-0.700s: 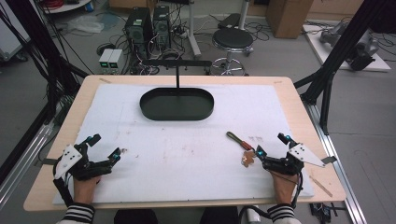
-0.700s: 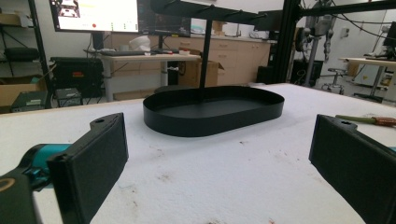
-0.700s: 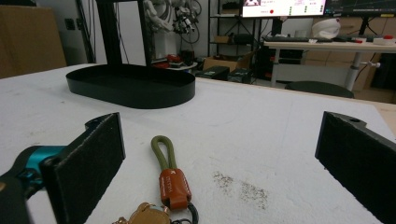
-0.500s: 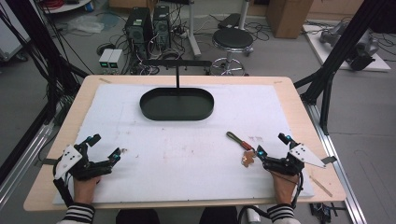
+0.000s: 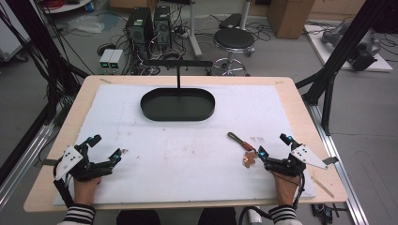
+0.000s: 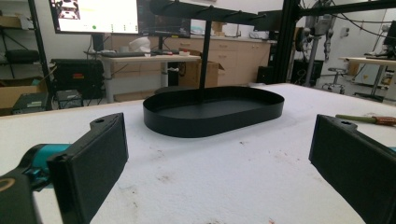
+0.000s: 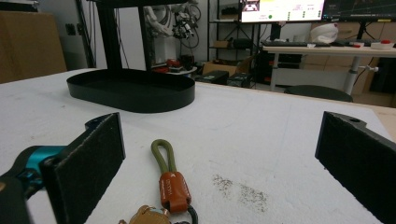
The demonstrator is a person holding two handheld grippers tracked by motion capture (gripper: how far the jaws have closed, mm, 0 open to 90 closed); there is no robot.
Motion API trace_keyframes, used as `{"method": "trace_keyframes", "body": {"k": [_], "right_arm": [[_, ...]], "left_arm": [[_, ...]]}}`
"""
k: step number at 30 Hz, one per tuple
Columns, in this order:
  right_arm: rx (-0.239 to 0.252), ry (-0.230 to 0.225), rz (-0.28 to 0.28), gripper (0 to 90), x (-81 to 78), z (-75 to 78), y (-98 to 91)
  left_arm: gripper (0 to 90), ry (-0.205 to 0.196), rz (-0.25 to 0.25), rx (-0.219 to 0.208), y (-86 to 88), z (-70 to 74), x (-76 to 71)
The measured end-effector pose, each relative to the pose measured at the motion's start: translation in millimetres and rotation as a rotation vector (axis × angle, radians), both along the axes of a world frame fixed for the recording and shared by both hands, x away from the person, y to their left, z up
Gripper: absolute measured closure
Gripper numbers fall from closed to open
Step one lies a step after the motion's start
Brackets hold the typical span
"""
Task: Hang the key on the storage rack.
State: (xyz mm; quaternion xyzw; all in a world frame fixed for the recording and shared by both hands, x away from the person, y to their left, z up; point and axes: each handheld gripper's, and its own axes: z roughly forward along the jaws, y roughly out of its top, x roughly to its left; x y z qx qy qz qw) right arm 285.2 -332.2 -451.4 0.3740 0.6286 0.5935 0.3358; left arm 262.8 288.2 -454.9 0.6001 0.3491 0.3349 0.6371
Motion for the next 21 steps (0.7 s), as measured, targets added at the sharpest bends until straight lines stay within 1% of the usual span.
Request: {"method": "trace_keyframes", "body": {"k": [2,4,6,8,12,15,16,19,20,21], "right_arm": [[-0.003,-0.002,0.005,0.3,0.1,0.2,0.3],[-0.012,0.01,0.018,0.3,1.3,1.6,0.7],[-0.021,0.037,0.031,0.4,2.7,4.7,2.3],[-0.034,0.051,0.049,0.3,6.0,8.6,3.2],[-0.088,0.128,0.077,0.3,16.9,21.5,6.8],[-0.138,0.169,0.115,0.4,25.8,31.6,9.4],[-0.15,0.188,0.13,0.4,28.6,34.9,10.3],[-0.173,0.239,0.169,0.4,37.6,42.8,12.3],[-0.173,0.239,0.169,0.4,37.6,42.8,12.3],[-0.195,0.266,0.188,0.4,43.4,47.1,13.8]], "left_arm": [[4.9,-0.001,-0.001,0.002,0.0,0.1,0.0],[4.9,-0.001,-0.001,0.005,0.1,0.1,-0.1],[4.9,-0.001,-0.002,0.005,0.3,0.1,-0.3],[4.9,-0.004,-0.002,0.003,0.2,0.0,-0.3],[4.9,-0.005,-0.003,0.001,0.2,0.0,-0.4],[4.9,-0.005,-0.003,0.002,0.2,0.0,-0.4],[4.9,-0.005,-0.002,0.003,0.2,0.0,-0.4],[4.9,-0.005,-0.003,0.001,0.2,0.0,-0.3],[4.9,-0.004,-0.002,-0.001,0.2,0.0,-0.4],[4.9,-0.005,-0.003,0.001,0.2,0.0,-0.4]]}}
